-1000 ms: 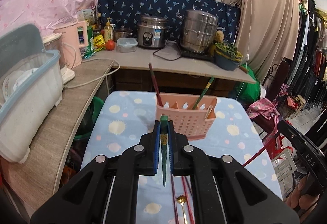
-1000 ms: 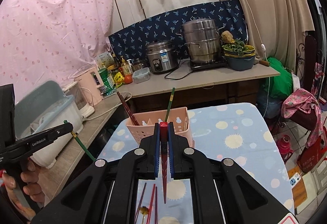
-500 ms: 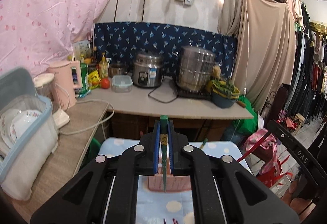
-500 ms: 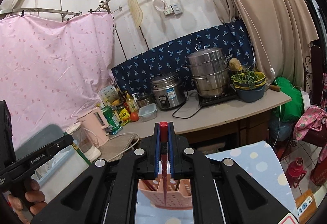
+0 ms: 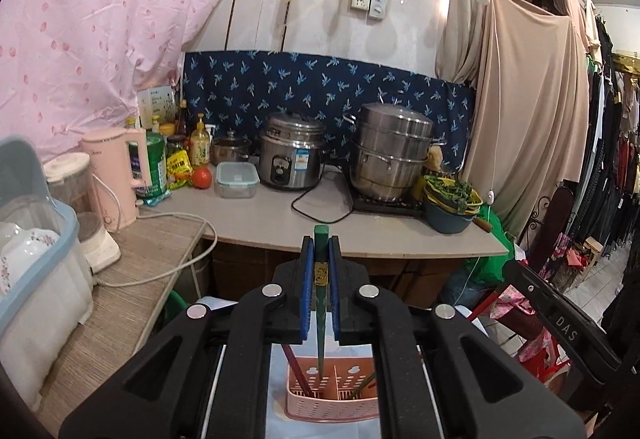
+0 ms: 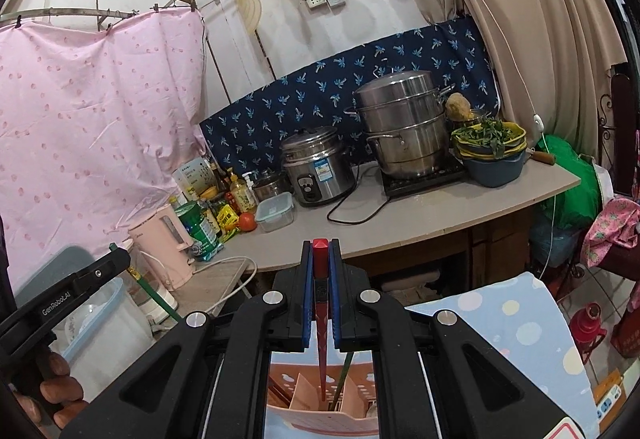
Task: Organize utensils
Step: 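Carry the green chopstick over the pink basket while the right gripper carries the red one there, then open the left gripper to drop the green chopstick in the basket while the right gripper releases the red one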
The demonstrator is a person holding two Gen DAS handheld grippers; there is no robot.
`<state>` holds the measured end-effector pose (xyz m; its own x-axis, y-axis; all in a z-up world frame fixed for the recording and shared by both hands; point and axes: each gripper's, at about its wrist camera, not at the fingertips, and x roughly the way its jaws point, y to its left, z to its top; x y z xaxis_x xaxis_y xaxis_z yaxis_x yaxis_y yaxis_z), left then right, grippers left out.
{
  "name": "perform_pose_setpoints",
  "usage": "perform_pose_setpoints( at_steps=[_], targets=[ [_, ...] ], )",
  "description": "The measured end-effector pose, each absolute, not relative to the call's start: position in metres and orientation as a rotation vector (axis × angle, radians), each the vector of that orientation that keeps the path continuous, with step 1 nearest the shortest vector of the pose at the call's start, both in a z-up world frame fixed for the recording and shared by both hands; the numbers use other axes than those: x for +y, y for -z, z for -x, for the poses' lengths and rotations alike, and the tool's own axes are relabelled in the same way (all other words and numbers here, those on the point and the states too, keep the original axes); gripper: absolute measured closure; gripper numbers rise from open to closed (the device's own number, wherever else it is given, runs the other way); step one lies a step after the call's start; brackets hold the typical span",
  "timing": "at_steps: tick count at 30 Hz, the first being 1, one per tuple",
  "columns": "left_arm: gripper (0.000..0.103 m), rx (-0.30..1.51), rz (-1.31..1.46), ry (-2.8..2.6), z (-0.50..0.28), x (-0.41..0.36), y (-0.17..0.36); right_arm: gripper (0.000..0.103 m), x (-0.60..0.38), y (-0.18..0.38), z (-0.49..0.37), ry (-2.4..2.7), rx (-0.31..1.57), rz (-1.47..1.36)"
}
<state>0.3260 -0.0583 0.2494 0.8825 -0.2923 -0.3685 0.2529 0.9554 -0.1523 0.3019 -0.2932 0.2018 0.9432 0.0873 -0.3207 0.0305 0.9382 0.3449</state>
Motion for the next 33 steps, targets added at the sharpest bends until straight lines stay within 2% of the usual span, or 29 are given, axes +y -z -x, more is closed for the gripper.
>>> perform_pose_setpoints(
  at_steps=[9,18,20,22,23,26,33],
  targets=[
    [0.096,0.511,0.096,0.276,-0.352,-0.067,-0.2,0.096,-0.287,-0.156,-0.323,-0.024,0.44,-0.34],
    [0.096,0.576,0.109,0.269,-0.36,-0.069,-0.174,0.093,-0.286,-0.137,-0.326,-0.012,0.479,-0.333],
    [0.091,0.582,0.115,0.269,-0.36,-0.067,-0.172,0.091,-0.287,-0.136,-0.324,-0.007,0.476,-0.332],
    [0.071,0.587,0.122,0.268,-0.36,-0.065,-0.171,0.089,-0.287,-0.136,-0.322,-0.004,0.474,-0.335],
    [0.069,0.585,0.126,0.265,-0.358,-0.064,-0.171,0.087,-0.288,-0.137,-0.32,-0.002,0.471,-0.338],
    [0.068,0.582,0.124,0.262,-0.353,-0.062,-0.172,0.081,-0.289,-0.141,-0.312,0.002,0.455,-0.342],
    [0.066,0.577,0.107,0.243,-0.333,-0.059,-0.178,0.074,-0.279,-0.152,-0.282,-0.01,0.426,-0.312]
  ],
)
